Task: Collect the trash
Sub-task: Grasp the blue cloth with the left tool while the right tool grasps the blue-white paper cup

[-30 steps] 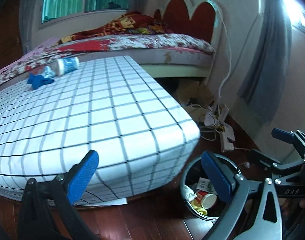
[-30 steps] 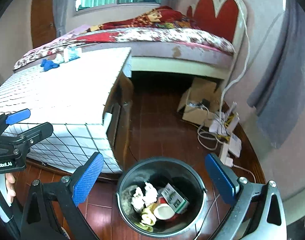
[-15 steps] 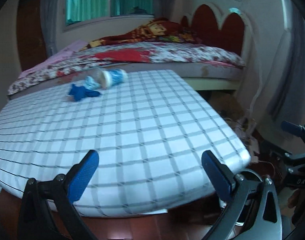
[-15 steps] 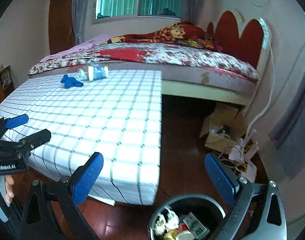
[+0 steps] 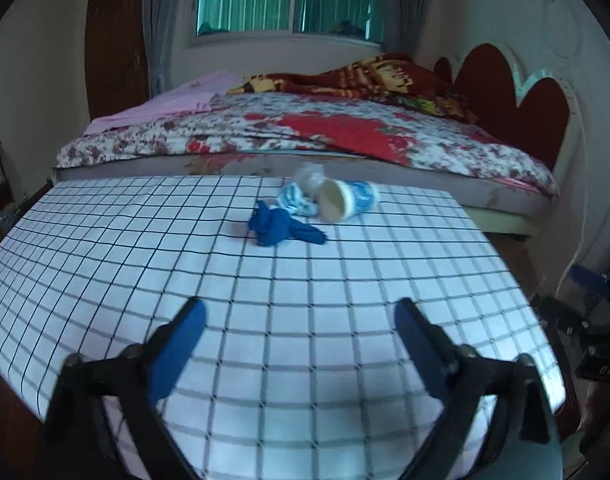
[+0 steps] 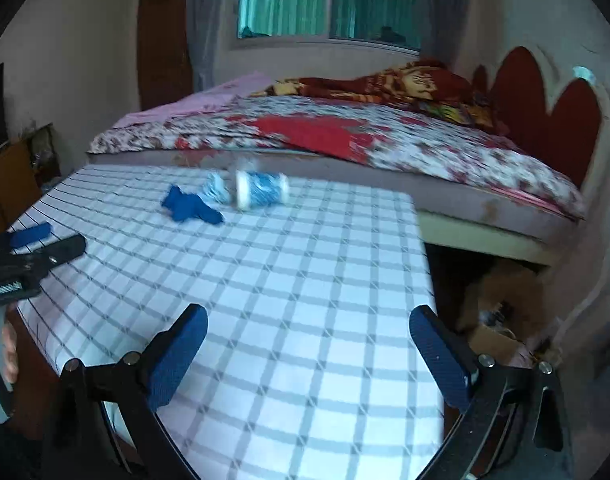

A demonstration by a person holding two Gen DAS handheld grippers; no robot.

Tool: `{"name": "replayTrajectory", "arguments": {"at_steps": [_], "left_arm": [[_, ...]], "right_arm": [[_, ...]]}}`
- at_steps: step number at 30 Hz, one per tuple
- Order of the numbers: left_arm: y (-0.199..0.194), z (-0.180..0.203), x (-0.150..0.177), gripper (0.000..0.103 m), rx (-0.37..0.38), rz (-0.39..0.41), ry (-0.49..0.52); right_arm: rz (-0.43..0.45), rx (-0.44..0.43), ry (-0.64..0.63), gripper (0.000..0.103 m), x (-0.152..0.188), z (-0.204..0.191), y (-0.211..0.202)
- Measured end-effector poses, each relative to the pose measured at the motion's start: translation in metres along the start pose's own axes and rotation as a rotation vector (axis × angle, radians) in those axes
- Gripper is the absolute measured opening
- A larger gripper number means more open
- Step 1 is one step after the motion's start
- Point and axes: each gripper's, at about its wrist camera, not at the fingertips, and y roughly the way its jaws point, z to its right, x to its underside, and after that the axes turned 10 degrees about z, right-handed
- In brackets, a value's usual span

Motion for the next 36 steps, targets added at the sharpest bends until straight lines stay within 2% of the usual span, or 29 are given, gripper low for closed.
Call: {"name": "replayTrajectory", "arguments": {"at_steps": [1,3,4,10,15,17,21,26,28,29,31,32,33,34,36], "left_arm": [[0.010,-0.003,-0.003,0.087,-0.001,-0.007,-0.001],[0.043,-0.013,-0.010,0.084,-0.007,-0.021,0.007],[0.057,-0.018,-0.014,0.082,-0.017,-0.030,0.012],[0.114,-0.047,-0.019,0.080,-0.031,-0.062,-0.001],[0.141,-0.058,-0.019,0.079,-0.026,-0.085,-0.033],[0.148,-0.057,-0.021,0.079,-0.017,-0.087,-0.037],[0.166,-0.045,-0.025,0.079,0.005,-0.106,-0.029],[0.193,-0.027,-0.027,0.079,0.019,-0.139,-0.025],[0.203,-0.022,-0.026,0.077,0.016,-0.158,-0.015],[0.208,-0.020,-0.025,0.076,0.005,-0.172,-0.011],[0.214,-0.021,-0.024,0.067,0.008,-0.186,-0.023],[0.216,-0.021,-0.024,0.063,0.001,-0.184,-0.027],[0.218,-0.023,-0.022,0.055,0.004,-0.192,-0.033],[0.220,-0.023,-0.021,0.048,0.004,-0.198,-0.036],[0.218,-0.026,-0.020,0.038,0.004,-0.188,-0.039]], "right_arm": [[0.001,-0.015,-0.001,0.098,-0.005,-0.004,0.010],[0.001,-0.052,-0.002,0.082,-0.017,-0.012,0.044],[0.000,-0.060,-0.002,0.079,-0.022,-0.014,0.056],[-0.044,-0.106,-0.005,0.078,-0.047,-0.043,0.163],[-0.143,-0.133,0.023,0.076,-0.053,-0.061,0.254],[-0.184,-0.115,0.047,0.075,-0.051,-0.062,0.280],[-0.198,-0.067,0.103,0.059,-0.046,-0.044,0.290],[-0.193,-0.019,0.138,0.059,-0.047,-0.005,0.285],[-0.187,-0.034,0.145,0.056,-0.048,0.003,0.286],[-0.185,-0.038,0.144,0.051,-0.049,0.005,0.286],[-0.181,-0.045,0.139,0.043,-0.050,0.007,0.286],[-0.182,-0.057,0.139,0.033,-0.049,0.008,0.286],[-0.185,-0.066,0.140,0.019,-0.049,0.008,0.288],[-0.189,-0.073,0.138,0.009,-0.048,0.007,0.287],[-0.188,-0.086,0.145,0.004,-0.046,0.009,0.281]]}}
